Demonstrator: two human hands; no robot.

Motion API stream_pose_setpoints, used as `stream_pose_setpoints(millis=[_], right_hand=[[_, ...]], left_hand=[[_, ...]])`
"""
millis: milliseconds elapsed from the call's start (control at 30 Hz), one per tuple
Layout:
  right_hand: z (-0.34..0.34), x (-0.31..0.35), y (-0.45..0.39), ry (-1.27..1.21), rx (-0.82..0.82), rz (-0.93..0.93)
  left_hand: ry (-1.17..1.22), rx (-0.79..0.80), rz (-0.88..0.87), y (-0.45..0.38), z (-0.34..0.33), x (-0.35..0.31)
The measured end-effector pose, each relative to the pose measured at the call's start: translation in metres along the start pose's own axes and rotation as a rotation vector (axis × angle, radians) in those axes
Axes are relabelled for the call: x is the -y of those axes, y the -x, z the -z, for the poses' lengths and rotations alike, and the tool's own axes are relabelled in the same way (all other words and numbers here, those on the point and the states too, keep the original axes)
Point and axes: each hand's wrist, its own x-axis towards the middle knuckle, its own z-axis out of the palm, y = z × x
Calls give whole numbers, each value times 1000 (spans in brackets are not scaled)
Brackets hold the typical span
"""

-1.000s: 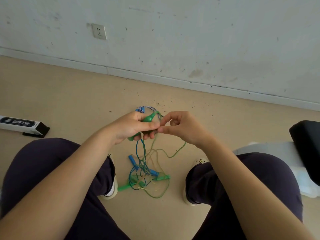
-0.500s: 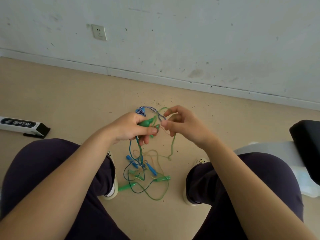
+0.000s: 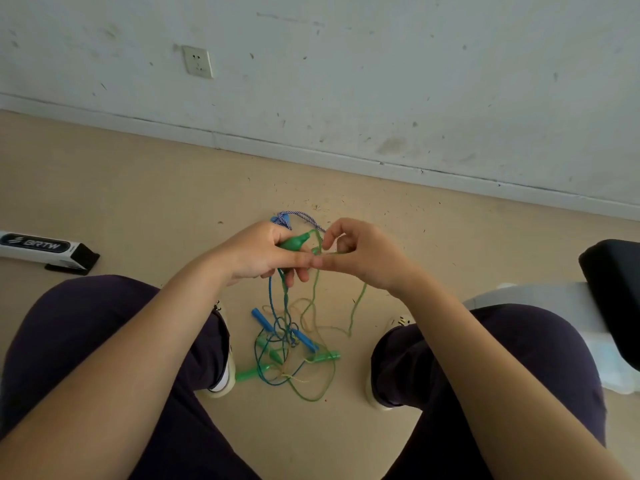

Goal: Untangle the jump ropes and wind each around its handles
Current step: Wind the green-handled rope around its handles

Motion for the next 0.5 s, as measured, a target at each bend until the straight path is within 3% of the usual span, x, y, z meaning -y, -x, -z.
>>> stream_pose_setpoints(millis=[100,267,367,500], right_hand=[[6,2,1,149,-8,-24],[18,-6,1,-52,-273,-15],[15,-8,0,-134,-127,-6],[-1,-3,1,-152,67,22]], left_hand=[[-75,27,48,4,9,2],[-157,-14,117,7,14,3],[-80,-95,61,7,12,1],[-7,-56,4,7,1,-3]])
